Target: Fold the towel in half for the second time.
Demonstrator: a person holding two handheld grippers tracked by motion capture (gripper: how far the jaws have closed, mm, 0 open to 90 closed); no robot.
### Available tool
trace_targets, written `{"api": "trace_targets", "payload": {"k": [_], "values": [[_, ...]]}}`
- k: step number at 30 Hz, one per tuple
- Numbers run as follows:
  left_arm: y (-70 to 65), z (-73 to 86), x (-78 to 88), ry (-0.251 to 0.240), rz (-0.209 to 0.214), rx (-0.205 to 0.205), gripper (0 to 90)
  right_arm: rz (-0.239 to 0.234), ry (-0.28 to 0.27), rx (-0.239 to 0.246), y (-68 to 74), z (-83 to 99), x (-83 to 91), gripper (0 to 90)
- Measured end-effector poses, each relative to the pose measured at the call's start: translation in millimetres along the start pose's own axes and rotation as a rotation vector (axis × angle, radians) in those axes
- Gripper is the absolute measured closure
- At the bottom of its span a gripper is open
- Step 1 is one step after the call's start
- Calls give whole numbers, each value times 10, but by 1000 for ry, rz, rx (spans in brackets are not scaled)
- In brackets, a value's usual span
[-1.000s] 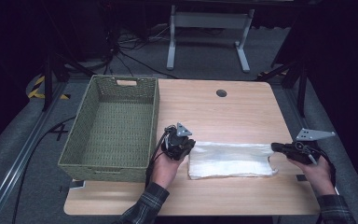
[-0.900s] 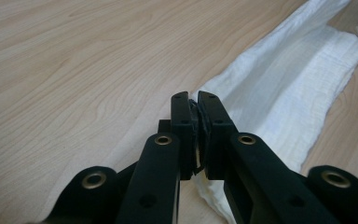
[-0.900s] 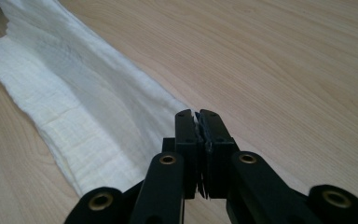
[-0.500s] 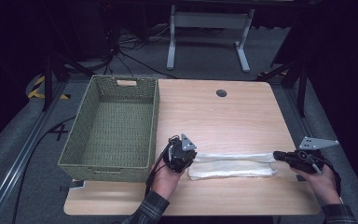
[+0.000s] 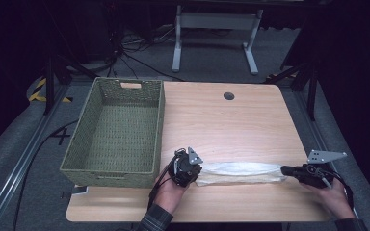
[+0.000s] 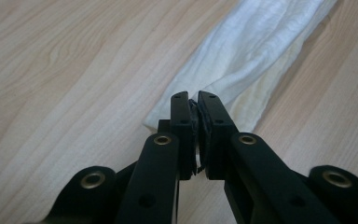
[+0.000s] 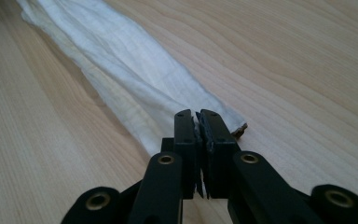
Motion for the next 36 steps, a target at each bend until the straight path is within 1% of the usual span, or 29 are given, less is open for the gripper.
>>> {"api": "trace_targets", "payload": {"k": [1, 2, 3, 7, 9, 10, 11, 12, 13, 15, 16, 18, 20, 21, 22, 23, 25, 26, 27, 28, 29, 31, 32, 33, 34, 35, 36], "values": [[-1, 9, 0, 3, 4, -9, 851, -7, 4, -6, 15, 11, 2, 845], [-12, 22, 0, 9, 7, -4, 850, -7, 3, -4, 21, 19, 5, 838], [-16, 31, 3, 11, 14, -7, 847, -11, 5, -8, 31, 28, 12, 822], [-38, 49, 54, -2, 33, 7, 805, -29, -6, -20, 69, 49, 66, 776], [-46, 36, 103, -17, 39, 14, 795, -29, -23, -25, 89, 46, 112, 779], [-46, 36, 103, -17, 39, 14, 794, -29, -23, -25, 89, 46, 112, 779], [-47, 30, 127, -14, 48, 15, 794, -27, -32, -20, 94, 39, 133, 780], [-53, 13, 138, -34, 51, 22, 792, -32, -42, -23, 105, 29, 155, 780], [-55, -5, 152, -38, 53, 18, 792, -30, -53, -21, 114, 16, 177, 782], [-65, -42, 174, -56, 63, 23, 792, -31, -64, -17, 136, -11, 208, 782], [-65, -42, 174, -56, 63, 23, 792, -30, -71, -11, 141, -26, 215, 794], [-70, -82, 176, -58, 68, 15, 793, -29, -72, -11, 143, -40, 211, 796], [-78, -136, 136, -57, 81, 6, 810, -30, -62, -3, 130, -68, 180, 826], [-83, -148, 108, -51, 85, 6, 825, -30, -58, 0, 126, -78, 164, 842], [-83, -160, 80, -42, 92, -3, 843, -34, -55, 2, 129, -87, 143, 860], [-91, -168, 54, -37, 99, 0, 861, -37, -46, 2, 136, -91, 120, 874], [-92, -178, -40, -18, 110, -10, 885, -43, -28, 10, 140, -89, 57, 887], [-86, -179, -82, -3, 117, -23, 892, -44, -18, 14, 136, -83, 25, 889], [-86, -179, -82, -3, 117, -23, 893, -44, -18, 14, 136, -83, 25, 889], [-81, -172, -124, 12, 122, -25, 893, -47, -7, 8, 137, -75, -7, 890], [-55, -164, -189, 21, 118, -31, 894, -49, 1, 6, 132, -65, -38, 891], [-21, -149, -270, 42, 129, -29, 894, -53, 20, 5, 119, -41, -96, 892], [-1, -136, -314, 62, 124, -36, 895, -54, 31, 7, 117, -29, -118, 892], [8, -125, -343, 78, 126, -32, 894, -54, 41, 4, 116, -16, -139, 892], [19, -121, -378, 79, 124, -35, 894, -54, 45, 6, 115, -9, -152, 892], [26, -114, -403, 95, 124, -40, 894, -53, 49, 4, 119, -7, -162, 892], [32, -108, -425, 107, 119, -47, 894, -47, 49, 13, 120, -11, -168, 892]]}}
Point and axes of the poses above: each handheld gripper's, and its own axes: x roughly backward along the jaws, z roughly out of its underside, y roughly to its left, the point moved 5 cm from there along -x, roughly forward along the jaws, and after that the axes turned 3 degrees about -y, right-handed, at the moved point
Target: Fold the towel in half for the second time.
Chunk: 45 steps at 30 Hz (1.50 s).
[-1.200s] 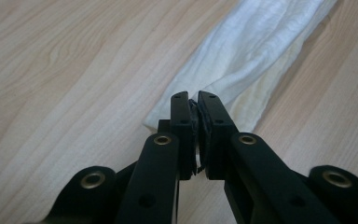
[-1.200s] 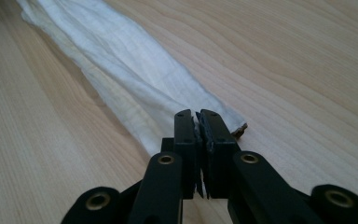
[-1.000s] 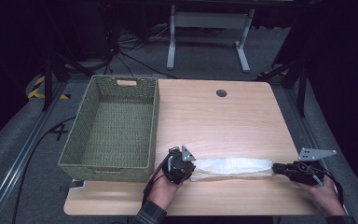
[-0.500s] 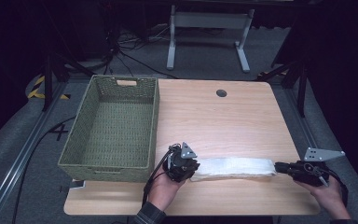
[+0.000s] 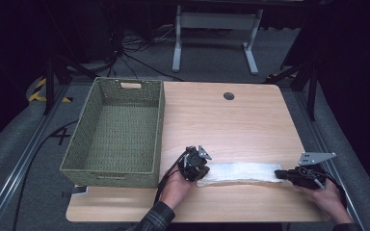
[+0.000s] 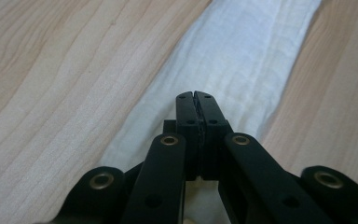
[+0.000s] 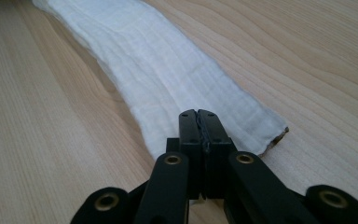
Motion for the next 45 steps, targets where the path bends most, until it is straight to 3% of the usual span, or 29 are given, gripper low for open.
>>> {"api": "trace_targets", "payload": {"k": [2, 9, 13, 17, 20, 23, 28, 31, 45], "values": [[8, 13, -51, 15, -1, -12, 894, -5, -8, 2, 18, -22, -6, 893], [-8, -4, -24, 10, -7, -22, 881, -2, 50, 13, 20, 43, -113, 894], [1, -101, 38, -28, -10, -32, 879, 8, 1, 16, 58, -37, -42, 895], [44, -219, 23, -44, -10, -44, 880, -19, -28, 36, 193, -141, -72, 895], [92, -320, -36, -34, -13, -74, 880, -56, 1, 64, 326, -172, -204, 895], [126, -356, -141, -37, -3, -76, 880, -75, 27, 74, 385, -170, -302, 895], [106, -329, -265, 9, 14, -101, 880, -79, 54, 81, 394, -155, -383, 895], [86, -323, -277, 10, 15, -105, 880, -77, 61, 81, 375, -151, -397, 896], [-11, -202, -207, 33, 67, -103, 881, -39, 70, 77, 193, -242, -499, 895]]}}
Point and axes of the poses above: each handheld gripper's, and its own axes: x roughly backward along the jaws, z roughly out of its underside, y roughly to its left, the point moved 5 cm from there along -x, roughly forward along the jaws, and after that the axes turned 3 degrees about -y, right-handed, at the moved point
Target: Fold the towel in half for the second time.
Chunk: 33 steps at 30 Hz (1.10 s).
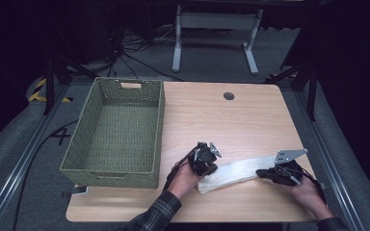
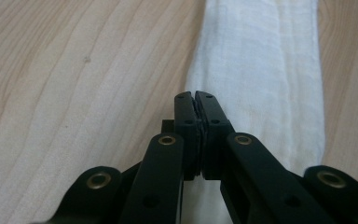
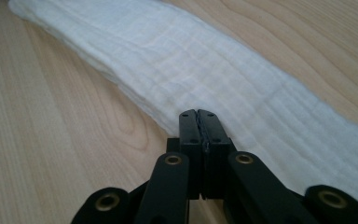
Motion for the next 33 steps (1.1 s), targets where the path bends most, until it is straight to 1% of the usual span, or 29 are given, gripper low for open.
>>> {"api": "trace_targets", "payload": {"k": [2, 3, 4, 5, 6, 8, 9, 10, 11, 12, 14, 15, 16, 17, 18, 19, 21, 22, 23, 24, 26, 27, 30, 33], "values": [[-30, 25, 8, -6, 8, -1, 881, -1, -5, -7, -26, -19, -22, 895], [-42, 34, 22, 5, 13, -5, 881, -3, -7, -12, -50, -32, -37, 895], [-55, 42, 27, 4, 15, -6, 880, 2, -7, -8, -65, -46, -45, 895], [-76, 52, 24, -6, 19, 1, 880, 6, -8, -10, -80, -61, -55, 895], [-84, 57, 37, 8, 25, -4, 880, 5, -8, -11, -96, -78, -73, 895], [-96, 62, 35, 1, 27, -9, 880, 4, -8, -13, -108, -92, -85, 895], [-104, 66, 45, 15, 31, -12, 880, 5, -9, -12, -127, -111, -102, 895], [-116, 66, 40, 8, 36, -11, 881, 3, -7, -17, -140, -125, -116, 895], [-126, 66, 43, 12, 41, -13, 880, 5, -14, -16, -158, -141, -132, 895], [-140, 68, 37, 8, 42, -12, 880, -1, -12, -26, -183, -166, -158, 895], [-182, 67, 35, 8, 52, -18, 880, 2, -12, -23, -208, -194, -183, 895], [-182, 67, 35, 8, 52, -18, 880, 2, -12, -23, -208, -194, -183, 895], [-219, 72, 25, -2, 62, -22, 880, -1, -10, -27, -224, -231, -217, 895], [-219, 72, 25, -2, 62, -22, 880, -1, -10, -27, -224, -231, -217, 895], [-246, 81, 29, 3, 71, -20, 880, 0, -14, -19, -235, -245, -232, 895], [-264, 82, 25, -4, 77, -24, 880, -3, -12, -18, -243, -269, -253, 895], [-299, 88, 37, 9, 89, -31, 879, -2, -13, -10, -263, -312, -296, 895], [-311, 86, 31, 3, 94, -34, 879, -4, -12, -14, -265, -332, -316, 895], [-328, 83, 23, -5, 94, -33, 879, -4, -14, -10, -273, -348, -332, 895], [-347, 80, 24, 1, 102, -39, 879, -6, -16, -8, -281, -369, -355, 895], [-374, 76, 16, -7, 106, -40, 879, -7, -17, -4, -302, -430, -414, 895], [-380, 76, 20, 2, 112, -49, 879, -7, -17, -4, -302, -430, -414, 895], [-433, 83, 7, -2, 126, -49, 879, -12, -16, 5, -325, -488, -469, 895], [-474, 80, 3, -1, 133, -64, 878, -21, -15, 13, -329, -553, -532, 895]]}}
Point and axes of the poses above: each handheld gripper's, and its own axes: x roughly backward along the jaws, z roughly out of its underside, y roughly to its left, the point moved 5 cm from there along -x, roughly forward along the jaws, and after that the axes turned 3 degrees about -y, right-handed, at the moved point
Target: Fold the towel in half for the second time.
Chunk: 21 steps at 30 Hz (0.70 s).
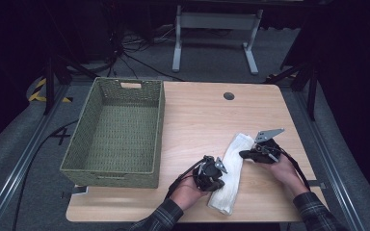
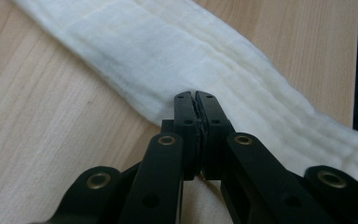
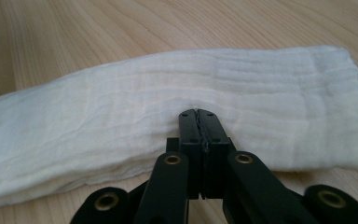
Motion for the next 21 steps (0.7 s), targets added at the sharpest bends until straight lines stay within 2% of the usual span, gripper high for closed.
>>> {"api": "trace_targets", "payload": {"k": [7, 10, 15, 19, 21], "values": [[-149, -45, -75, 4, 42, -29, 873, -28, -14, 19, 12, -121, -143, 895], [-184, -49, -94, 3, 41, -34, 873, -35, -15, 22, 25, -152, -177, 895], [-165, -40, -72, 3, 44, -39, 864, -35, -12, 32, 39, -171, -191, 894], [-136, -52, -51, -13, 40, -35, 831, -38, -20, 28, 43, -162, -150, 889], [-121, -56, -27, -24, 30, -47, 804, -42, -21, 28, 44, -153, -136, 861]]}}
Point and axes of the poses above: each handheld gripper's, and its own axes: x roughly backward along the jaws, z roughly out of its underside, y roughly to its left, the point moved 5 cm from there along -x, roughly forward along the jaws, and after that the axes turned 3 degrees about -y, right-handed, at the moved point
